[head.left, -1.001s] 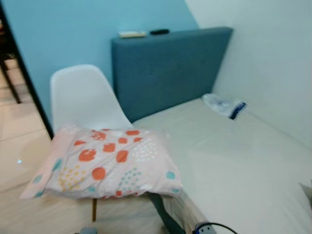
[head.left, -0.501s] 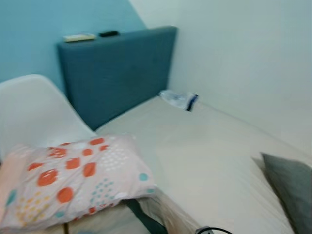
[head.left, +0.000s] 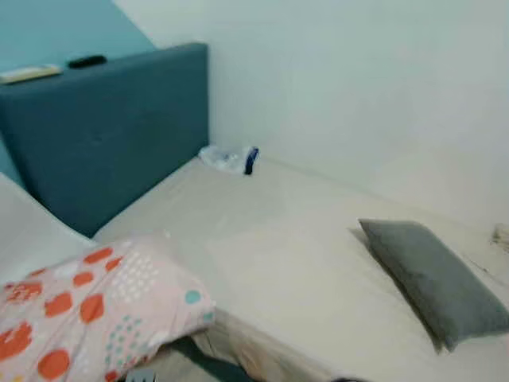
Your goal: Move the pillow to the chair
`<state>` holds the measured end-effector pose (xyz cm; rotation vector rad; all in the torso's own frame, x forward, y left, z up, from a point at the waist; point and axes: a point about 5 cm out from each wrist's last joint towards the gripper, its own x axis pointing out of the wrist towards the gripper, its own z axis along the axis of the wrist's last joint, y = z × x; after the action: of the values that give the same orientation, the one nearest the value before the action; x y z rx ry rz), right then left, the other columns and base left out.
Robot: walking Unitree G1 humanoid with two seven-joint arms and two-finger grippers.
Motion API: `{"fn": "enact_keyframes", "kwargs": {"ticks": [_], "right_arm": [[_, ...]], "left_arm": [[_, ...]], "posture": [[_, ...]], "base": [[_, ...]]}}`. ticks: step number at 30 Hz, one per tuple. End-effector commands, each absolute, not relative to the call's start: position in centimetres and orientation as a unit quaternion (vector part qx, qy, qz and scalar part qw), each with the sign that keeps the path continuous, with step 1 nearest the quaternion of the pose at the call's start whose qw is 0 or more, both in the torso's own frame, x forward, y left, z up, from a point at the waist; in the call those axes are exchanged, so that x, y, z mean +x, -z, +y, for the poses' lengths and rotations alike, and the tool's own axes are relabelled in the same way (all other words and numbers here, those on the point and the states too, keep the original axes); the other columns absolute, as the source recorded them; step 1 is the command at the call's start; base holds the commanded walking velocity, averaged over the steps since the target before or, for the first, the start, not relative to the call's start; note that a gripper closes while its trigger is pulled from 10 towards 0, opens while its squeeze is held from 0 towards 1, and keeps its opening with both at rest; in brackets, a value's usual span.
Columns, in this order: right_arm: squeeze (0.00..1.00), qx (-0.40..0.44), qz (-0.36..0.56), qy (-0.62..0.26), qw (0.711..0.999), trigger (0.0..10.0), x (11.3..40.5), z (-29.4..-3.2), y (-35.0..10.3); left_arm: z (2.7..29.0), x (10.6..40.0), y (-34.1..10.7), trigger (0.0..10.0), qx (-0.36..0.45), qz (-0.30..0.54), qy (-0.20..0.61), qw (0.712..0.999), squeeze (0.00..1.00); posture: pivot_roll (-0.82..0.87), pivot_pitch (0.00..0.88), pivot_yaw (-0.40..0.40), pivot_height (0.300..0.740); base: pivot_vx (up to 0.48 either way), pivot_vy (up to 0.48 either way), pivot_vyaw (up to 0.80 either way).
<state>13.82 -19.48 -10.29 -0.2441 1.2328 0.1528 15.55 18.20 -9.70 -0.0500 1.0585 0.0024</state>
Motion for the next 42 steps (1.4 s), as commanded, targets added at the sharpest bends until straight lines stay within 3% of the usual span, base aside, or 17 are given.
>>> {"fn": "enact_keyframes", "kwargs": {"ticks": [1, 2, 7, 12, 24, 28, 30, 34, 42], "right_arm": [[0.00, -0.096, 0.579, -0.075, 0.806, 10.0, 13.5, -18.9, 10.5], [0.00, -0.096, 0.579, -0.062, 0.807, 10.0, 13.5, -19.4, 10.4], [0.00, -0.082, 0.575, -0.050, 0.813, 10.0, 13.8, -19.4, 10.3], [0.00, -0.090, 0.565, -0.043, 0.819, 10.0, 14.3, -19.6, 10.1], [0.00, -0.068, 0.529, -0.021, 0.845, 10.0, 16.3, -19.7, 9.3], [0.00, -0.078, 0.515, -0.050, 0.852, 10.0, 17.3, -19.1, 9.0], [0.00, -0.123, 0.510, -0.111, 0.844, 10.0, 18.0, -18.4, 8.7], [0.00, -0.123, 0.504, -0.121, 0.846, 10.0, 18.8, -18.1, 8.4], [0.00, -0.151, 0.500, -0.162, 0.837, 10.0, 19.3, -17.2, 8.2]], "left_arm": [[17.4, 15.7, 9.7, 10.0, -0.017, 0.504, 0.024, 0.863, 0.00], [16.1, 15.7, 9.8, 10.0, 0.012, 0.507, 0.066, 0.859, 0.00], [15.2, 16.2, 9.6, 10.0, 0.026, 0.501, 0.090, 0.860, 0.00], [16.5, 16.5, 9.5, 10.0, 0.007, 0.500, 0.041, 0.865, 0.00], [18.7, 13.7, 10.4, 10.0, 0.025, 0.544, 0.014, 0.839, 0.00], [18.8, 12.8, 10.7, 10.0, 0.016, 0.554, 0.000, 0.832, 0.00], [18.5, 12.5, 10.8, 10.0, -0.024, 0.554, -0.035, 0.831, 0.00], [17.7, 12.3, 11.0, 10.0, -0.044, 0.555, -0.044, 0.830, 0.00], [17.1, 11.1, 11.4, 10.0, -0.064, 0.564, -0.057, 0.821, 0.00]], "posture": [[0.04, 0.000, 0.006, 0.740], [0.02, 0.000, 0.020, 0.740], [0.02, 0.000, 0.002, 0.740], [0.01, 0.000, 0.009, 0.740], [0.03, 0.000, -0.010, 0.740], [0.06, 0.000, -0.056, 0.740], [0.10, 0.000, -0.098, 0.740], [0.13, 0.000, -0.134, 0.740], [0.16, 0.000, -0.161, 0.740]], "base": [[0.000, 0.000, -0.75], [0.000, 0.000, -0.74], [0.000, 0.000, -0.73], [0.000, 0.000, -0.44], [0.000, -0.195, 0.00], [0.000, -0.412, 0.00], [0.000, -0.414, 0.00], [0.000, -0.422, 0.00], [0.000, -0.435, 0.00]]}}
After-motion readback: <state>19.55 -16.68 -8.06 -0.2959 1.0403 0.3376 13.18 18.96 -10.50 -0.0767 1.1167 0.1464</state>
